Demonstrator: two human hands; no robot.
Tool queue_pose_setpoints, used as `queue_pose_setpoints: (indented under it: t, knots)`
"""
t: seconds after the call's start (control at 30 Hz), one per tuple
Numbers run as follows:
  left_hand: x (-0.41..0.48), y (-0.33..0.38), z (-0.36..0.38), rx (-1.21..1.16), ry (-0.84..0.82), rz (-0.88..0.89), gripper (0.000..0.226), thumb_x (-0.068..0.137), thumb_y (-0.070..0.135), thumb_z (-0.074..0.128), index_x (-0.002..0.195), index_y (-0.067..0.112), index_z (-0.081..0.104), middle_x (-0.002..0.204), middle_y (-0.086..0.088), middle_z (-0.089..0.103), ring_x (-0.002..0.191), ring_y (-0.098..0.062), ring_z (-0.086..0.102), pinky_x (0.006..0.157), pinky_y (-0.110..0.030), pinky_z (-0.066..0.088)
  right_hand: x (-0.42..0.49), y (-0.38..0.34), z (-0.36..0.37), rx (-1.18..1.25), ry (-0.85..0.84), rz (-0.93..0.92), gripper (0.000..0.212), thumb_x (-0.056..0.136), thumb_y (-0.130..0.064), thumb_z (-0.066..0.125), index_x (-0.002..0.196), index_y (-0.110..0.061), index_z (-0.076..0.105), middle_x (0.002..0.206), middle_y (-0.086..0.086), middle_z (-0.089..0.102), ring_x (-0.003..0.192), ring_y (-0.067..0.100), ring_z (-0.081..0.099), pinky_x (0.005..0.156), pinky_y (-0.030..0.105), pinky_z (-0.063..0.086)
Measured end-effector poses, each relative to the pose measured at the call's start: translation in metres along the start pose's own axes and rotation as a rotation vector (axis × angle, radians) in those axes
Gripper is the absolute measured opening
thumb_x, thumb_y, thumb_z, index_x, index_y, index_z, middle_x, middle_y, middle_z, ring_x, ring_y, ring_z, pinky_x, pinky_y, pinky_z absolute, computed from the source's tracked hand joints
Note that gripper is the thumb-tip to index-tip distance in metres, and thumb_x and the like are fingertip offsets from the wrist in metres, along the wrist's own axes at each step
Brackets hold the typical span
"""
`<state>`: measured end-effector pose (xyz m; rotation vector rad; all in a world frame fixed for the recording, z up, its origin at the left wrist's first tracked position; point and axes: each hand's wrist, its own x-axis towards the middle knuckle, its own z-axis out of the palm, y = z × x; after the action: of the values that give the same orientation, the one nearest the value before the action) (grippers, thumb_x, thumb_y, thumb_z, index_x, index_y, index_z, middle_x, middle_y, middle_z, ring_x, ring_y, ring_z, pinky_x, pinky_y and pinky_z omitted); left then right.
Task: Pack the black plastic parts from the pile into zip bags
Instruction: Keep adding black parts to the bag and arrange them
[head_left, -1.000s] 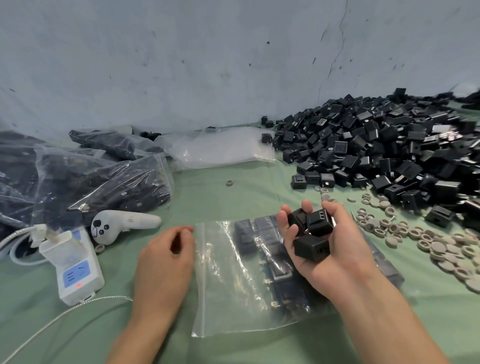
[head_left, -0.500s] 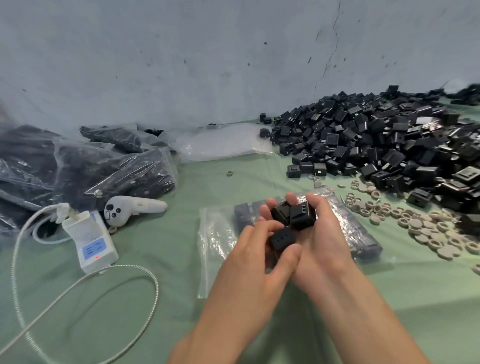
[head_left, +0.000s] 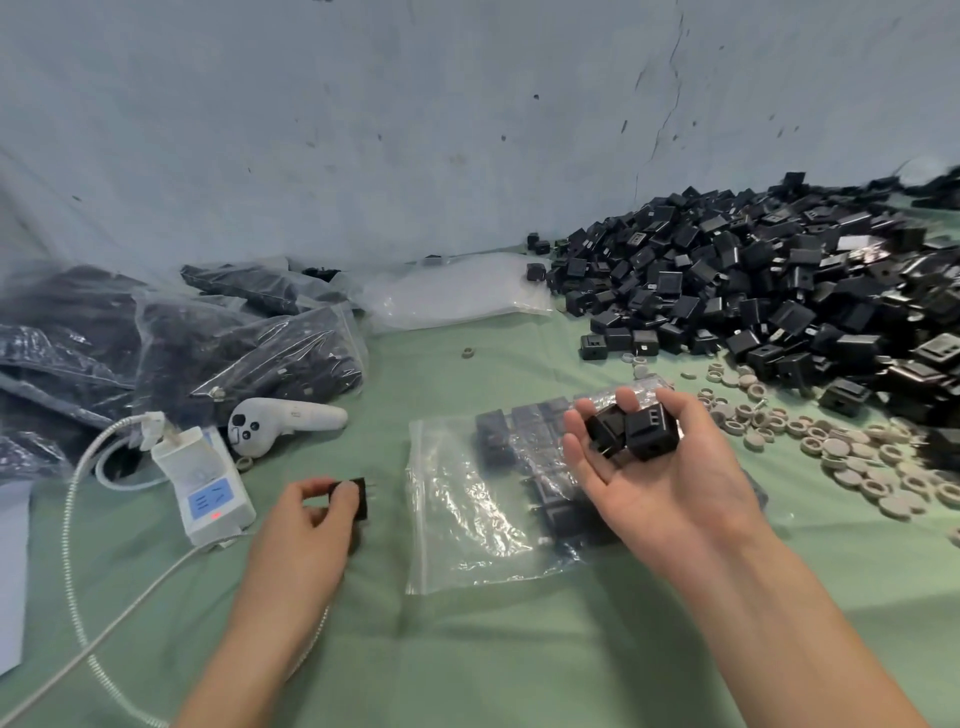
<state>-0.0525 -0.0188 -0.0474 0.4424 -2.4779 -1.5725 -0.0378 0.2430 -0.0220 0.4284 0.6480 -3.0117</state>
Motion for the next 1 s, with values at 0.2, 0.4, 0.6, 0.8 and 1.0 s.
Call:
queue_pose_setpoints:
  t: [0.2,0.4,0.6,0.8,1.0]
  knots:
    - [-0.007,0.007,0.02,0.256,-0.096,0.21,0.012,0.091,0.034,0.067,0.103,0.035,0.064,0.099,0.009,0.065,0.087,-0.007,0.061,0.079,-0.031,0.046,0.003,-0.001,0.0,0.009,0.023,0.002,0.024,0.091,-0.035,0.059,0.078,-0.016,0.066,0.096,0.014,0.071,0.081,0.031,0.073,0.073,0.035,0.06]
    - [-0.001,0.012,0.035,0.133,-0.166,0.177,0.018,0.094,0.036,0.065,0.108,0.027,0.069,0.089,0.004,0.073,0.082,-0.009,0.066,0.068,-0.016,0.048,0.002,-0.003,-0.002,-0.011,0.054,0.0,0.024,0.091,-0.033,0.06,0.078,-0.014,0.066,0.096,0.015,0.07,0.082,0.031,0.071,0.072,0.034,0.06]
    - [0.002,0.01,0.038,0.205,-0.172,0.23,0.02,0.102,0.029,0.048,0.095,0.025,0.066,0.083,0.007,0.07,0.083,-0.011,0.065,0.074,-0.028,0.049,0.003,-0.006,0.0,-0.009,0.076,-0.011,0.024,0.092,-0.032,0.058,0.078,-0.013,0.063,0.097,0.015,0.069,0.085,0.03,0.07,0.079,0.033,0.059]
    - [0.005,0.015,0.031,-0.181,-0.207,-0.009,0.019,0.101,0.036,0.05,0.102,0.023,0.064,0.085,-0.001,0.074,0.071,-0.018,0.071,0.077,-0.037,0.055,0.01,-0.005,0.002,-0.008,0.101,-0.001,0.027,0.092,-0.033,0.058,0.075,-0.013,0.065,0.097,0.015,0.069,0.085,0.031,0.071,0.075,0.033,0.06]
    - [0.009,0.014,0.044,-0.192,-0.335,-0.104,0.032,0.096,0.03,0.06,0.126,0.019,0.058,0.086,0.0,0.075,0.076,-0.017,0.075,0.082,-0.039,0.059,0.015,-0.001,0.007,0.001,0.113,0.006,0.028,0.092,-0.032,0.058,0.074,-0.012,0.064,0.098,0.016,0.069,0.08,0.031,0.071,0.072,0.033,0.061]
